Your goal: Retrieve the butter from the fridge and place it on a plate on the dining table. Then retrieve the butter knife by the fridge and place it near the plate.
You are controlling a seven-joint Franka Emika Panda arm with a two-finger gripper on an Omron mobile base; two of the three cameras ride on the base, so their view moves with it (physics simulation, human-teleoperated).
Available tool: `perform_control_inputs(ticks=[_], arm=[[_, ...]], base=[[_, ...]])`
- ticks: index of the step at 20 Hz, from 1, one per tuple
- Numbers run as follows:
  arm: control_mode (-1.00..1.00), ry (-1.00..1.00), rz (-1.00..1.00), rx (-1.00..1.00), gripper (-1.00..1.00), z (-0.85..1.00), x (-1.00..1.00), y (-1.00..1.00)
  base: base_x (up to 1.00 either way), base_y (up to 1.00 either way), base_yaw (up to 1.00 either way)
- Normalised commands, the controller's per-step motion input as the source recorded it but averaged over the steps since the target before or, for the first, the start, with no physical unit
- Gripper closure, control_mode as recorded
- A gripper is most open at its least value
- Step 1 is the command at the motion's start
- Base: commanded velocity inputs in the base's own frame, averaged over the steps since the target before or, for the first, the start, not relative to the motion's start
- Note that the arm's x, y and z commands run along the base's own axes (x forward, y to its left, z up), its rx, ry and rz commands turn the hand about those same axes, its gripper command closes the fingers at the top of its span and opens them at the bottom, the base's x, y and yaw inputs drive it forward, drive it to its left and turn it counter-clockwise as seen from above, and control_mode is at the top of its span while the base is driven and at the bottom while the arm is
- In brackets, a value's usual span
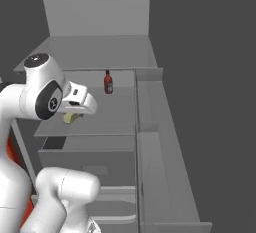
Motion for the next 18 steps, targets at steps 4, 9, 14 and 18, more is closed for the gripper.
perform_control_inputs(ticks=[4, 9, 14, 18], arm=[[-1.00, 0.10, 0.00, 0.14, 1.00, -0.02, 0.00, 0.00], [-1.00, 0.04, 0.00, 0.05, 1.00, -0.01, 0.00, 0.00], [-1.00, 0.00, 0.00, 0.00, 1.00, 0.00, 0.00, 0.00], [-1.00, 0.00, 0.00, 0.00, 1.00, 0.00, 0.00, 0.00]], base=[[0.00, 0.00, 0.00], [0.00, 0.00, 0.00], [0.00, 0.00, 0.00], [0.00, 0.00, 0.00]])
